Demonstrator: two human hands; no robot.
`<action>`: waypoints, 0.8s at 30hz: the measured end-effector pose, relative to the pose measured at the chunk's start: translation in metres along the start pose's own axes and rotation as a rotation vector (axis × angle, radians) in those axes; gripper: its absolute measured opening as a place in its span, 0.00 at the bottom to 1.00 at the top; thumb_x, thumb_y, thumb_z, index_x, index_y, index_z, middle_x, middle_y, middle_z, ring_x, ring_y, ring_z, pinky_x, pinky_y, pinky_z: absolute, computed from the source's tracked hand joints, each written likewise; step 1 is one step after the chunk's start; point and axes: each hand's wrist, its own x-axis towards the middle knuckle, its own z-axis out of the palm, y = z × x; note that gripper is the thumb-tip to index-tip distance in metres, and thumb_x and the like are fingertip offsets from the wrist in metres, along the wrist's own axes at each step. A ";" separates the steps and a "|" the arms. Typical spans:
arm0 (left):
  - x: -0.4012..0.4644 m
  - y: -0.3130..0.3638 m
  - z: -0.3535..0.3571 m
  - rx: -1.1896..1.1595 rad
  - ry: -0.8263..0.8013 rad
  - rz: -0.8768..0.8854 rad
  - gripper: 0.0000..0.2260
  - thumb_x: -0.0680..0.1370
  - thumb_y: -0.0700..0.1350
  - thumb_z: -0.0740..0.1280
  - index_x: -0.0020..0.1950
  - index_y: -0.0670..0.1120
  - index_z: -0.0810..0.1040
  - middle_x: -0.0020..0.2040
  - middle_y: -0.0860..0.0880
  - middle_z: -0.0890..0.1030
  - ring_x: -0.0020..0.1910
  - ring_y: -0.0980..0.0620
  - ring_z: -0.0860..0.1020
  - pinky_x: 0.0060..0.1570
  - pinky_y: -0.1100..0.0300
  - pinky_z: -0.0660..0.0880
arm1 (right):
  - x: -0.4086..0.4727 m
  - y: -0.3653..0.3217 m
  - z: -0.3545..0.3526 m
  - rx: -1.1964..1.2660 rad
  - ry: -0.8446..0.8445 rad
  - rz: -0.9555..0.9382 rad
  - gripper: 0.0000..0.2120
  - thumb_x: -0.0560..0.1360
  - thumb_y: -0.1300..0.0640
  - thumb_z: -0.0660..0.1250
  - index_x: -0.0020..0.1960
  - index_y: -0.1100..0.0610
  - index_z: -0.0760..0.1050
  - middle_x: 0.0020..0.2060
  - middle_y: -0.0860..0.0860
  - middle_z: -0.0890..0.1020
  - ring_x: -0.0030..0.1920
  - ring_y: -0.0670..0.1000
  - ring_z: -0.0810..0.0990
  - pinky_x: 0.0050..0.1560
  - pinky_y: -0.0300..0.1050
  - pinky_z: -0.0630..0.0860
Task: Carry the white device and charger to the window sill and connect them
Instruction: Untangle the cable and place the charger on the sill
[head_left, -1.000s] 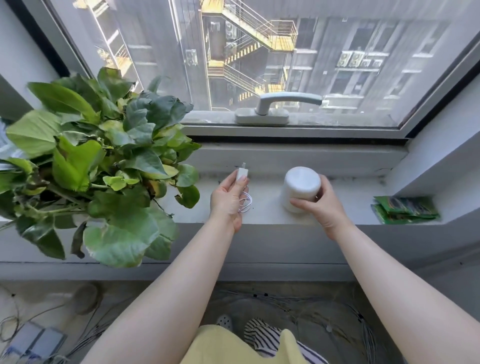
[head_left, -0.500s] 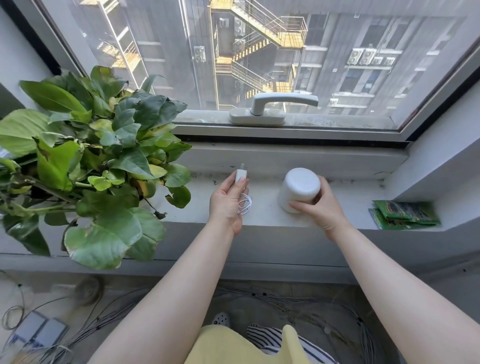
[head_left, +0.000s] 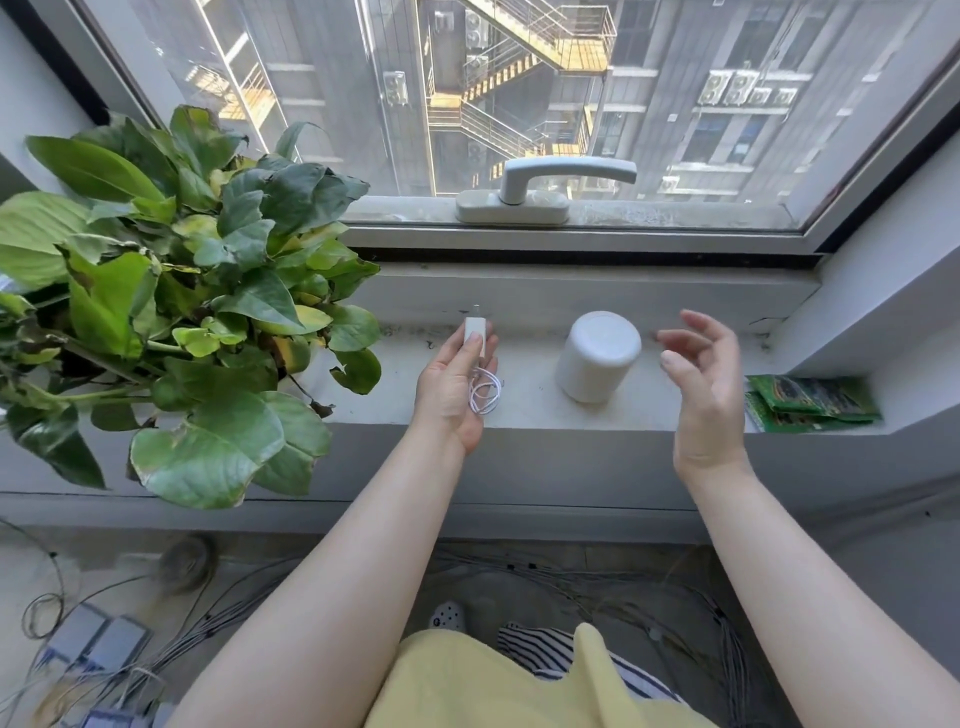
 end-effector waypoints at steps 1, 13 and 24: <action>-0.001 0.000 -0.002 -0.014 -0.020 -0.015 0.19 0.78 0.40 0.64 0.69 0.42 0.72 0.61 0.46 0.80 0.56 0.53 0.80 0.62 0.60 0.73 | -0.007 -0.008 0.008 0.024 -0.002 -0.013 0.17 0.71 0.58 0.64 0.59 0.54 0.71 0.48 0.52 0.78 0.50 0.46 0.77 0.52 0.39 0.73; -0.026 -0.003 -0.015 -0.146 -0.155 -0.021 0.10 0.79 0.39 0.61 0.58 0.48 0.74 0.55 0.51 0.81 0.53 0.56 0.80 0.42 0.63 0.80 | -0.047 0.013 0.101 -0.142 -0.350 0.439 0.11 0.74 0.52 0.70 0.48 0.58 0.73 0.39 0.53 0.81 0.35 0.47 0.82 0.41 0.45 0.80; -0.031 0.003 -0.022 -0.067 -0.137 0.088 0.15 0.77 0.35 0.63 0.60 0.48 0.76 0.57 0.51 0.81 0.58 0.54 0.77 0.60 0.61 0.72 | -0.047 0.012 0.105 -0.034 -0.330 0.577 0.12 0.68 0.68 0.72 0.49 0.58 0.76 0.35 0.52 0.83 0.35 0.51 0.77 0.39 0.41 0.73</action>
